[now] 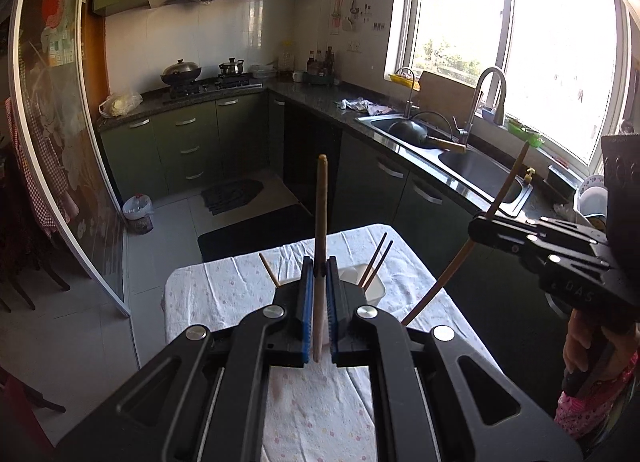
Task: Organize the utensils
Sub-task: 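Lift both chopsticks and carry them over the white holder, then lower both chopsticks into the holder and open both tools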
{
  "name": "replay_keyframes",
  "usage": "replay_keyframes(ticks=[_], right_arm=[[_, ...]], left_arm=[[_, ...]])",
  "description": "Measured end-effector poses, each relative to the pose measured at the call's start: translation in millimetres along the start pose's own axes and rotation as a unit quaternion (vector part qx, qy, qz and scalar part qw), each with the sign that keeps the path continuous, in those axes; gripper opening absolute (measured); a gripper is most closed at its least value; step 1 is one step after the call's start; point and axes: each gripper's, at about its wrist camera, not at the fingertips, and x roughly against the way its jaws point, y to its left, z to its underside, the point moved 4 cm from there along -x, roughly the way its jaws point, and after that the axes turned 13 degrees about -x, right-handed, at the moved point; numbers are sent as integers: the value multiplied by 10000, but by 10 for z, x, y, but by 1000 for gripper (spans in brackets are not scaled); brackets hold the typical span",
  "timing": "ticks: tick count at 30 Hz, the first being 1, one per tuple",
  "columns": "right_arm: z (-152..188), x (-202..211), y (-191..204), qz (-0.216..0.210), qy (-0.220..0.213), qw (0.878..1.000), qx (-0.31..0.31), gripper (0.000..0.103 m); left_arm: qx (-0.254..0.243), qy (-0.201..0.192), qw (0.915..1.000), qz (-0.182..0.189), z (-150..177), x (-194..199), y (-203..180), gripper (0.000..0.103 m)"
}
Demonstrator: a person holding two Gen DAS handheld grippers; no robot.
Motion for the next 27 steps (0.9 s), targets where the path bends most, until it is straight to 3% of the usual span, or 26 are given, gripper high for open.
replay_keyframes(ticks=[5,9,16,22,23,27], right_arm=[[-264,-199,-44,103,-107,9998,-147,8],[-329,-340,-102,114,-91,9996,-261,8],[-411,-493,-227,193,-196,9991,-314,8],[-449,-603,-328,257,-272,9987,-356,8],[-444,-645,-352,273,-260,9986,-365,8],[-385,-837,-415,296,-165,9984,-441,8]], left_arm=[[28,-351,9993,-145,-342,-16,91,6],[50,-416,9987,-276,-420,-271,156,6],[191,215,9995,-120,-109,-1012,165,6],[182,712,9973,29,231,-1372,113,7],[155,751,9971,30,278,-1388,98,9],[121,564,9983,-17,402,-1293,52,37]])
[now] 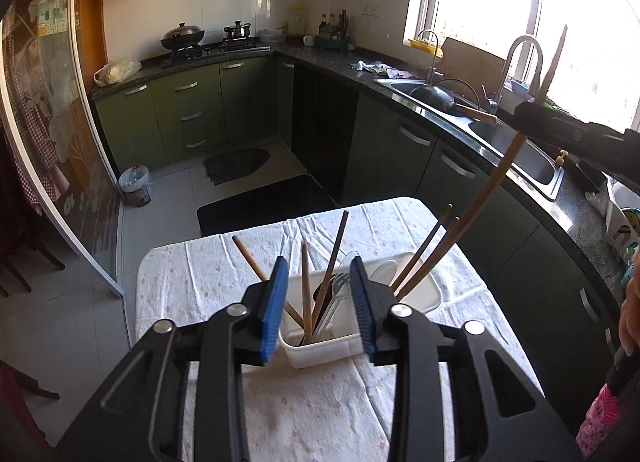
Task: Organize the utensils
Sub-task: 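Lower both chopsticks into the holder and open both tools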
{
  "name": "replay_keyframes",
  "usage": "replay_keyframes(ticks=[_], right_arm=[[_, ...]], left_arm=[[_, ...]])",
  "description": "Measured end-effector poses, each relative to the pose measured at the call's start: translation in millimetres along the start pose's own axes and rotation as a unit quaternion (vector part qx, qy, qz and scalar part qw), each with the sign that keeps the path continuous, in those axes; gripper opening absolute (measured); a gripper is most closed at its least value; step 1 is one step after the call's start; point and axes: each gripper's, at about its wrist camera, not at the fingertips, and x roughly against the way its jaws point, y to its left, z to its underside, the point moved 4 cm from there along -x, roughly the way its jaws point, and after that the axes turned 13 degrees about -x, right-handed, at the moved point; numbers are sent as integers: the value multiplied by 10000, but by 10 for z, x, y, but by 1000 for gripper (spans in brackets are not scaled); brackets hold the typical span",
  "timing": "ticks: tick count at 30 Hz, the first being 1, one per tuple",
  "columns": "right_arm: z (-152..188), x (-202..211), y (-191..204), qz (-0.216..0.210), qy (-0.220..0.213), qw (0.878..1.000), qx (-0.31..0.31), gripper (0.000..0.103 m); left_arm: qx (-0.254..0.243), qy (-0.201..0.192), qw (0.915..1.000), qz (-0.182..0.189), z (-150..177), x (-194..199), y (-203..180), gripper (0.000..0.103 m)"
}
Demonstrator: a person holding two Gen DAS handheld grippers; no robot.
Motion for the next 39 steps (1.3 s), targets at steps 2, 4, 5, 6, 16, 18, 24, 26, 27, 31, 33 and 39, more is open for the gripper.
replay_keyframes(ticks=[2,4,5,6,16,18,24,26,27,31,33,39], right_arm=[[53,-94,-3,39,39,10000,-13,8],[108,-187,-16,80,83,9999,0,8],[146,-224,-27,89,103,9999,10,8],[184,-259,-35,92,115,9999,23,8],[669,-665,-119,298,370,9988,134,8],[779,-752,-169,343,439,9983,160,8],[1038,-927,-217,451,476,9975,258,8],[1108,-963,-214,504,491,9971,273,8],[1134,-970,-219,518,487,9971,285,8],[1189,-870,-222,553,371,9972,342,17],[1253,-712,-198,519,247,9976,380,17],[1631,-26,-179,416,-105,9978,506,41]], left_arm=[[-106,-171,9998,-66,56,86,-55,39],[-177,-317,9993,-132,114,168,-96,39],[-176,-371,9991,-116,151,205,-110,39],[-151,-421,9990,-80,187,244,-123,39],[429,-991,9941,-87,942,717,-236,54],[428,-1137,9923,-221,1112,852,-288,57],[349,-1397,9874,-652,1568,1202,-362,71],[387,-1372,9876,-666,1664,1251,-356,74],[420,-1347,9879,-641,1721,1261,-351,76],[607,-1267,9879,-659,1869,1263,-308,77],[639,-1245,9878,-682,1889,1250,-307,78],[465,-1326,9870,-784,2010,1311,-443,91]])
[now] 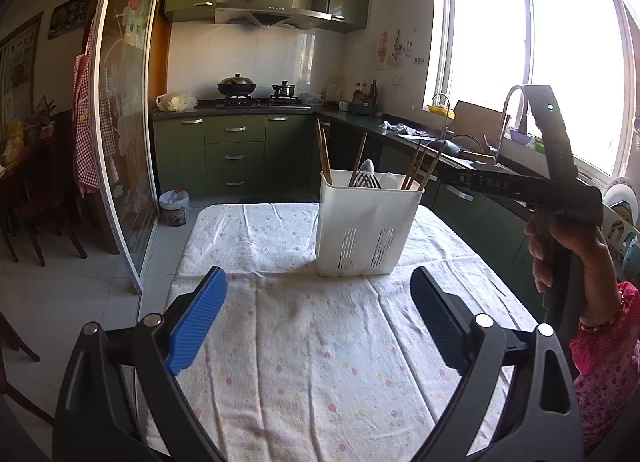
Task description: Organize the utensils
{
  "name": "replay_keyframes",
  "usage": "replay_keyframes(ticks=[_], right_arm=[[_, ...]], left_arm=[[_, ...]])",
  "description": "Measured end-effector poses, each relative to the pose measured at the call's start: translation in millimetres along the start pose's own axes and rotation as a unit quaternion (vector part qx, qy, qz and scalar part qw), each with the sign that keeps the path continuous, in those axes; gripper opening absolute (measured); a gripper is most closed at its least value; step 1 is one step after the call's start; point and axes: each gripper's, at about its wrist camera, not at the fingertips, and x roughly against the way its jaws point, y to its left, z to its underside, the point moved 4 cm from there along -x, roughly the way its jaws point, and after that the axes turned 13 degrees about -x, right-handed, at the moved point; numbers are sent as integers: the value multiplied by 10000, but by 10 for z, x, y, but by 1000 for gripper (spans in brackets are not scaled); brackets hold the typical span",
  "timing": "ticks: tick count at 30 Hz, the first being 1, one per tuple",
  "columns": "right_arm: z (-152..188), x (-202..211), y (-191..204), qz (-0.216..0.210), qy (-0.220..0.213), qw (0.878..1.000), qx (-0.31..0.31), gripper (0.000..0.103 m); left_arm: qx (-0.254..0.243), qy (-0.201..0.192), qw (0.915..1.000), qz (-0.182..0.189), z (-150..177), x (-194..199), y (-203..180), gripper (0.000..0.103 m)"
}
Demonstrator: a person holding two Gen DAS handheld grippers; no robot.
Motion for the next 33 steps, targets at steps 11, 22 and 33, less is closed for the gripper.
replay_keyframes(ticks=[11,22,33], right_arm=[[1269,1053,-529,-15,-113,9990,-432,85],[1749,1967,-655,131,-696,9970,-316,98],[1617,2436,-297,74,-1356,9906,-148,98]], left_arm=[[-336,29,9994,-54,321,172,-257,96],[-439,-74,9985,-313,389,420,-234,96],[-471,-341,9979,-288,327,724,-282,96]])
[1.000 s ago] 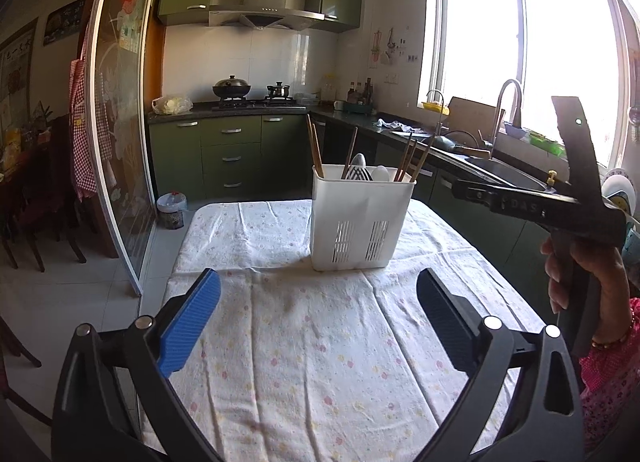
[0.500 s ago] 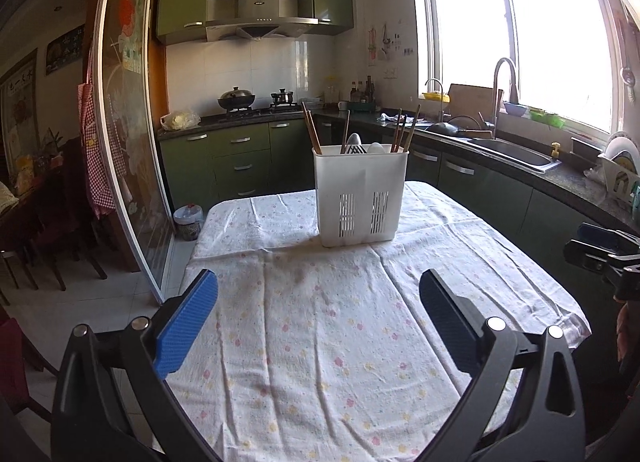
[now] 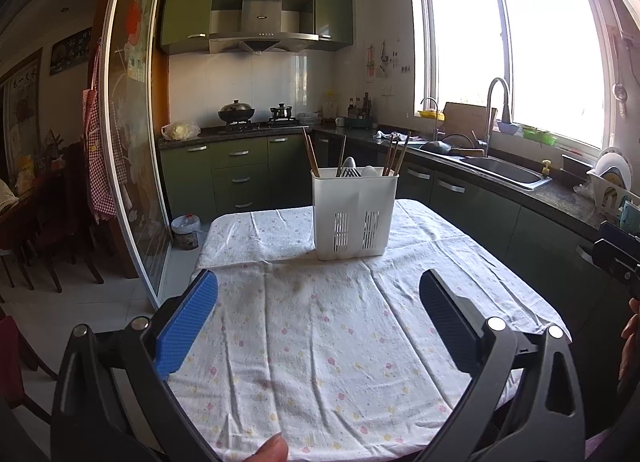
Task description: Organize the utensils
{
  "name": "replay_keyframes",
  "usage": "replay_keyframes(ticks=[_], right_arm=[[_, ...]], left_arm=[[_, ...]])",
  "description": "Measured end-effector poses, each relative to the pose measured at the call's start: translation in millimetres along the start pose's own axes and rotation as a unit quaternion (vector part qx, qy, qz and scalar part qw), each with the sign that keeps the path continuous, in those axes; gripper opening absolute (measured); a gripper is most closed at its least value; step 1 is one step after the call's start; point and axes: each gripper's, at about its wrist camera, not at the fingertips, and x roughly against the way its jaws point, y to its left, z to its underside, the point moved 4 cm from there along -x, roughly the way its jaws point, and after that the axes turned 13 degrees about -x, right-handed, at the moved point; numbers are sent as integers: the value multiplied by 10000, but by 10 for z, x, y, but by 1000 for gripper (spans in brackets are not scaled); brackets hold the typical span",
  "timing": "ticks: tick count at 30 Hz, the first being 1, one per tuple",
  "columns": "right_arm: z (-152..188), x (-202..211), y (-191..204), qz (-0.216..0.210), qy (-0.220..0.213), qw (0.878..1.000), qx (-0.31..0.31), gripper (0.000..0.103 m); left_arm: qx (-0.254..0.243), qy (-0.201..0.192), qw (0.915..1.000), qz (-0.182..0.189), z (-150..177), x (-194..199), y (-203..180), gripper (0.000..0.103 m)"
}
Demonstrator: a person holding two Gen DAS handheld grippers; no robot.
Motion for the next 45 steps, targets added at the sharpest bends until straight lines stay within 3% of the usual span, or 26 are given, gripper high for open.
replay_keyframes(ticks=[45], right_arm=[[-78,-44,4,144,-151,9998,27,98]], left_arm=[[133,14,9999,-11,56,63,23,96]])
